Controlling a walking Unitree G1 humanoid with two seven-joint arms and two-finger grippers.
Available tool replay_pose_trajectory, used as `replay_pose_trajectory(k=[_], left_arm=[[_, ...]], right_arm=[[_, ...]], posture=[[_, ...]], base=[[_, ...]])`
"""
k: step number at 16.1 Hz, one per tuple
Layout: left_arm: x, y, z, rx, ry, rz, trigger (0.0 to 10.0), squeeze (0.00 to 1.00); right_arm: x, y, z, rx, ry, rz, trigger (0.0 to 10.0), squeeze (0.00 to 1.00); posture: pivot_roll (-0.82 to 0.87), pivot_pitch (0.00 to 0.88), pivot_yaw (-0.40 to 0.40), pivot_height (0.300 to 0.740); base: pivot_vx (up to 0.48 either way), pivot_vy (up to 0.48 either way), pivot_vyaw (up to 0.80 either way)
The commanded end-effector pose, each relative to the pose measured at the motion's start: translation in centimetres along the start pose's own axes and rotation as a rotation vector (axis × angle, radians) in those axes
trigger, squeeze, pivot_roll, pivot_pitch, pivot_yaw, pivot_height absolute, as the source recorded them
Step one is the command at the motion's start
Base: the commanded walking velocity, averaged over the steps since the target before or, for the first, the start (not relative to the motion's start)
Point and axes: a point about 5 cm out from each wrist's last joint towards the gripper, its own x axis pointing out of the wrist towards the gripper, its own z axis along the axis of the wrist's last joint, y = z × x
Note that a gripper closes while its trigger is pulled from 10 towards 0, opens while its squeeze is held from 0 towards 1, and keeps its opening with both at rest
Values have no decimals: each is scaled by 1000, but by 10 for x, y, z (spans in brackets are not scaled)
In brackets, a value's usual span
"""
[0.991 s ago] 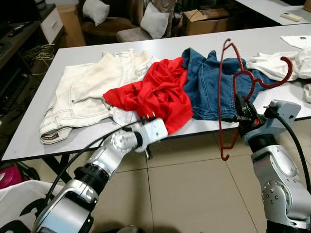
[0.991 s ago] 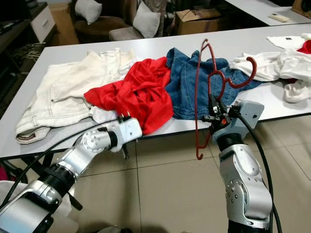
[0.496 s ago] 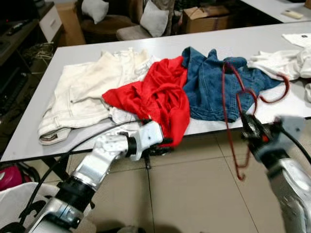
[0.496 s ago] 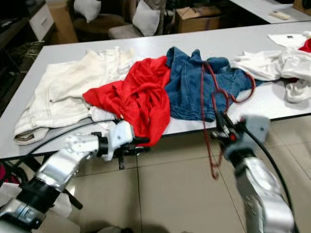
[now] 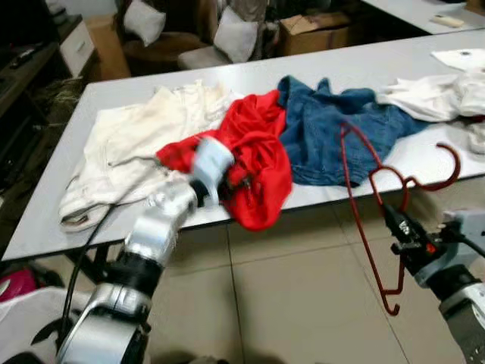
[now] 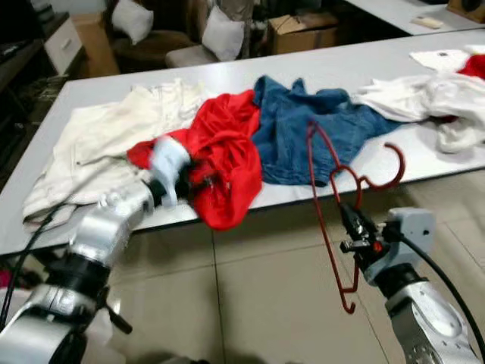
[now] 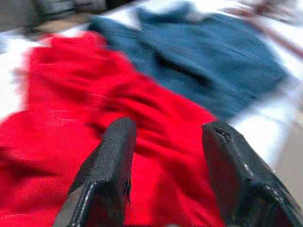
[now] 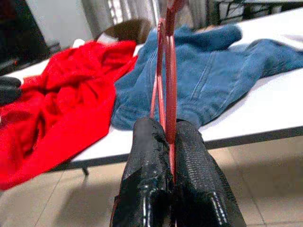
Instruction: Hang hanger
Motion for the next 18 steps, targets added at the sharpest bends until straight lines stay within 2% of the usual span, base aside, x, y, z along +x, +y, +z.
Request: replay_pose_trajectory(k=[1,3,4,5,7,9,10,11,12,18], left_arm=[[-3,20,-5,-59,13,167,10000,1000],[-6,34,-10,-89,33,270,10000,1000],[-6,36,-15,-82,57,283,10000,420],[-7,38,-19,-78,80,293,10000,0],[-8,41,-32,-89,143,317,10000,0],[-8,40,-40,-112,166,317,10000,0],[-8,39,-41,-133,162,305,6863,0],[-7,38,-42,-160,145,288,1451,0],[-6,36,-42,-167,141,273,0,0],[-6,41,-39,-105,113,313,0,0]], right_arm=[[0,5,5,5,-25,9,10000,0],[2,11,6,4,-34,34,10000,0],[3,14,7,6,-37,48,10000,0],[4,16,8,8,-39,62,10000,0],[9,22,11,6,-43,103,10000,0],[11,24,12,3,-43,118,10000,0],[12,25,12,2,-43,122,10000,0],[12,26,13,3,-44,125,10000,0],[13,26,13,3,-43,127,10000,0],[18,36,11,-15,0,232,10000,0]], posture=[[-288,0,147,740],[-299,0,150,740],[-300,0,149,740],[-300,0,147,740],[-294,0,140,740],[-295,0,137,740],[-295,0,135,740],[-293,0,131,740],[-292,0,129,740],[-283,0,117,740]], base=[[0,0,0],[0,0,0],[0,0,0],[0,0,0],[0,0,0],[0,0,0],[0,0,0],[0,0,0],[0,0,0],[0,0,0]])
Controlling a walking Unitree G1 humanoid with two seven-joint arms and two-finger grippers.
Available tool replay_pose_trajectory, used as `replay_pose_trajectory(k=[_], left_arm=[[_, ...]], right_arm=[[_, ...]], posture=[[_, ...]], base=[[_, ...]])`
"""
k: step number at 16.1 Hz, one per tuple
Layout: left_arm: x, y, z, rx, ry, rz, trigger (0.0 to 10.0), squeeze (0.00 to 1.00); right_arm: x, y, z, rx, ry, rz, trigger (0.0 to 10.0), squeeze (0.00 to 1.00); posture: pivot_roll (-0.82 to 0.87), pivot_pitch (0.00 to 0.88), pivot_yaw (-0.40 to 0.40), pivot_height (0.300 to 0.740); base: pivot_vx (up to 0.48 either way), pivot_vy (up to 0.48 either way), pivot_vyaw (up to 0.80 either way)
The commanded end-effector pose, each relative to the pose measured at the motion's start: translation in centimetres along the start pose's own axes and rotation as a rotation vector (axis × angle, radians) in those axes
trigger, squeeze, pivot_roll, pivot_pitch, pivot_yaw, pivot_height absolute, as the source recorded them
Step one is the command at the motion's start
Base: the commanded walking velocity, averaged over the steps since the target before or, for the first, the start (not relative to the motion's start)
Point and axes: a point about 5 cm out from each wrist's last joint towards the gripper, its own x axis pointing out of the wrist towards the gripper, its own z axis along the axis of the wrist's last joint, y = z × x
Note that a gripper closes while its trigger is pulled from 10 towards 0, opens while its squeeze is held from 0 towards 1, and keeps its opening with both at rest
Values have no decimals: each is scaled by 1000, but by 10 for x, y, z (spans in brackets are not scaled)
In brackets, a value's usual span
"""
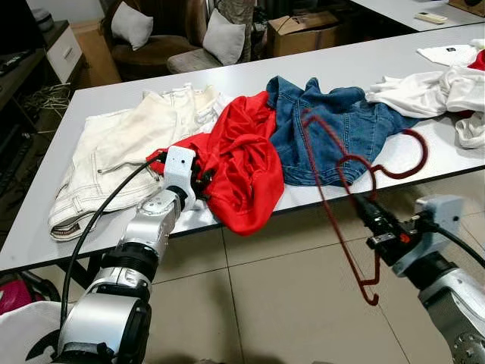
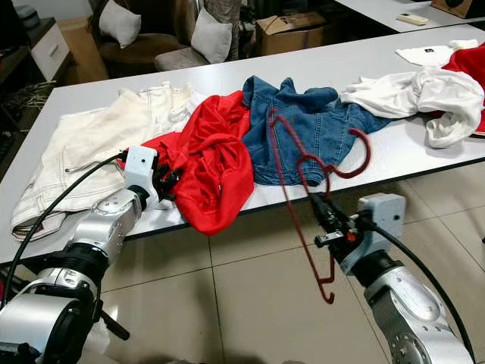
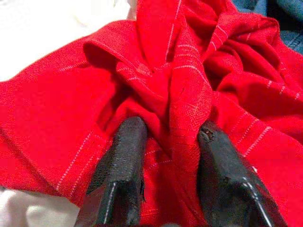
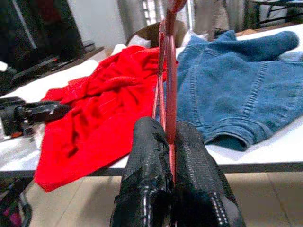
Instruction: Hang hanger
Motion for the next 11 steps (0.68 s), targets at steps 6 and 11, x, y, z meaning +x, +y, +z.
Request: replay_pose_trajectory(k=[6,11], left_arm=[[-9,16,59,357,-189,-22,0,0],[-27,-1,96,545,-318,-174,0,0]], right_arm=[[25,24,-17,127,171,189,10000,0],[43,28,-23,240,221,228,10000,0]], posture=[[-224,0,73,740],[-151,0,25,740]], base=[[0,0,0],[0,0,0]])
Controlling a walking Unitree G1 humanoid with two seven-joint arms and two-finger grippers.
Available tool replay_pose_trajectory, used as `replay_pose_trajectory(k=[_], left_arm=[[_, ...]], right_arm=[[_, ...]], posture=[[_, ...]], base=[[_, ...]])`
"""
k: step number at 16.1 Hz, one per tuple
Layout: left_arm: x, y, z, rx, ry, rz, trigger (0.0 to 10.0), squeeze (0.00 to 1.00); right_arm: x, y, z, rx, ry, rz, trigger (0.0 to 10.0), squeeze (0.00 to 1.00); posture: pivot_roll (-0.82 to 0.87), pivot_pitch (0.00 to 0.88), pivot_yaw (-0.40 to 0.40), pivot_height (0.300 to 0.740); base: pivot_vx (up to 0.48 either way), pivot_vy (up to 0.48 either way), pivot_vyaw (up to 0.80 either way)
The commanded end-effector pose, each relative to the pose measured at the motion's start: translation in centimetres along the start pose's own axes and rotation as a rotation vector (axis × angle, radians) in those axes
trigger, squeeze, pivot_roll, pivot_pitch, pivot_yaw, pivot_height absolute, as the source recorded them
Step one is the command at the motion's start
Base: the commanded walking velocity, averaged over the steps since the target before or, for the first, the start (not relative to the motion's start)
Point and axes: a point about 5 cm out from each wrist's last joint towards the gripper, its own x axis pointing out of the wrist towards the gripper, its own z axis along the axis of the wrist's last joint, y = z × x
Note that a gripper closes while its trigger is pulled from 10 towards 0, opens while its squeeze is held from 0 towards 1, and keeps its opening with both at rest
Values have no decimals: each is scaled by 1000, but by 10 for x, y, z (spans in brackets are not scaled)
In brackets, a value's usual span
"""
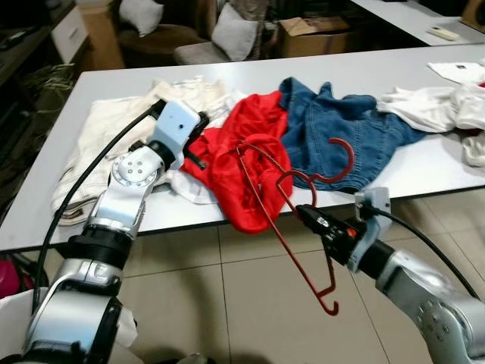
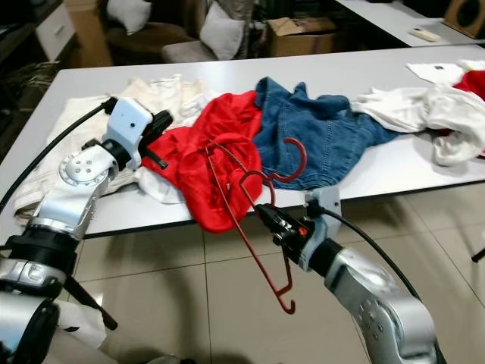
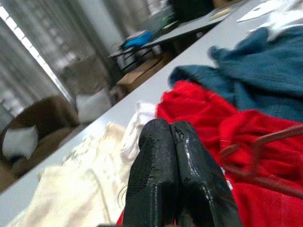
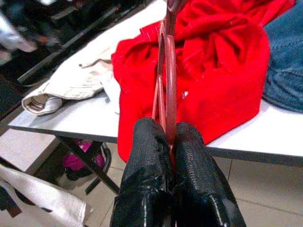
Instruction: Hang hanger
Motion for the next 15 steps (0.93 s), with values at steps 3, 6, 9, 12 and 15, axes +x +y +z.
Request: replay_pose_trajectory(k=[3,6,9,12,15], left_arm=[[-1,-1,1,17,8,-22,0,0],[-10,-16,-37,-173,153,10,10000,0],[-15,-19,-67,-240,250,112,10000,1000],[-15,-20,-73,-275,263,120,10000,1000],[-9,-23,-74,-322,246,113,10000,1000]], right_arm=[[1,-1,-1,12,10,-4,10000,0],[-1,-9,0,57,-9,-48,10000,0],[-10,-12,0,52,-16,-73,10000,0],[-14,-13,2,43,-27,-90,10000,0],[-18,-12,4,40,-38,-99,10000,0]], posture=[[-151,0,25,740],[-138,0,25,740],[-184,0,53,740],[-211,0,67,740],[-242,0,81,740]], base=[[0,0,0],[0,0,0],[0,0,0],[0,0,0],[0,0,0]])
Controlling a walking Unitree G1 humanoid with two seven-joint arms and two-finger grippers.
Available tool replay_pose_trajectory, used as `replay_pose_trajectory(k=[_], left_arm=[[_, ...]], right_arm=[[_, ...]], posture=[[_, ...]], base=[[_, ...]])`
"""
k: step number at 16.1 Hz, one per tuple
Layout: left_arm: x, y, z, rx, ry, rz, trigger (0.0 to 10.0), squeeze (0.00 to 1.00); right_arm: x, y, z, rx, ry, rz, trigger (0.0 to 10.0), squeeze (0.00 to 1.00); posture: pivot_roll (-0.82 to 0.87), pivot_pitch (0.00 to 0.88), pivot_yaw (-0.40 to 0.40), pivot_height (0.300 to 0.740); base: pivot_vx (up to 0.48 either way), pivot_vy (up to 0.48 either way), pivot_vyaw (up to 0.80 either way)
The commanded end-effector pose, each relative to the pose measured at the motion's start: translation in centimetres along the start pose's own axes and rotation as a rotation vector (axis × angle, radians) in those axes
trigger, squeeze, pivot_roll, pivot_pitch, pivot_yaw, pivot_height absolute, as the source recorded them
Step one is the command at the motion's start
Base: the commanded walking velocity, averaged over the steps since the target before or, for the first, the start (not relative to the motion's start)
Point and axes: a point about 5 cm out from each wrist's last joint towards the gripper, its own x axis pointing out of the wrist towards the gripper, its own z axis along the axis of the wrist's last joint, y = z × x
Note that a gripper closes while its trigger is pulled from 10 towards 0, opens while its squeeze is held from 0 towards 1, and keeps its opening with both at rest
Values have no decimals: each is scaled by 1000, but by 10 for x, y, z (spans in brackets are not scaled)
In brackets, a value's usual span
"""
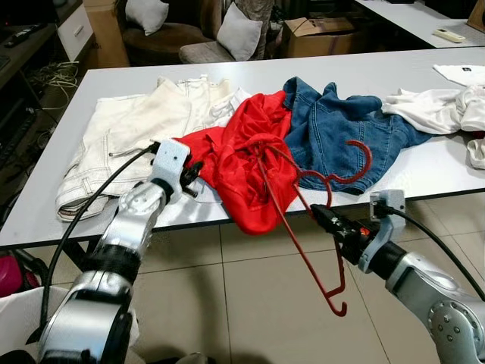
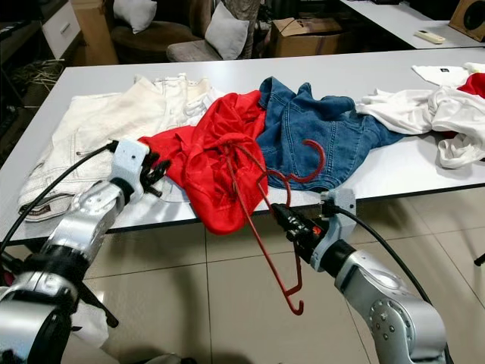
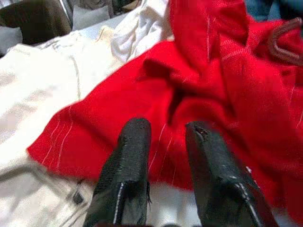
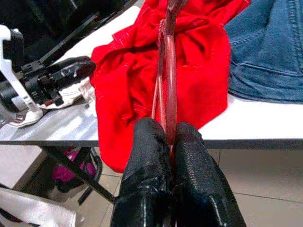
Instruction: Hang hanger
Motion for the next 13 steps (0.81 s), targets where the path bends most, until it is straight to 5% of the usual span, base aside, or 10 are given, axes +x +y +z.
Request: replay_pose_trajectory(k=[1,7,8,13], left_arm=[[3,-1,3,-35,-25,-9,10000,1000],[10,-5,-5,-191,15,-13,10000,1000],[9,-12,-18,-158,81,-37,10000,0],[9,-23,-30,-153,126,-83,10000,0]], right_arm=[[-4,1,4,-10,-11,-6,10000,0],[-10,2,5,-16,-12,-20,10000,0],[-11,2,4,-27,0,-26,10000,0],[-10,3,5,-33,5,-22,10000,0]], posture=[[-252,0,85,740],[-283,0,91,740],[-289,0,90,740],[-296,0,85,740]], base=[[0,0,0],[0,0,0],[0,0,0],[0,0,0]])
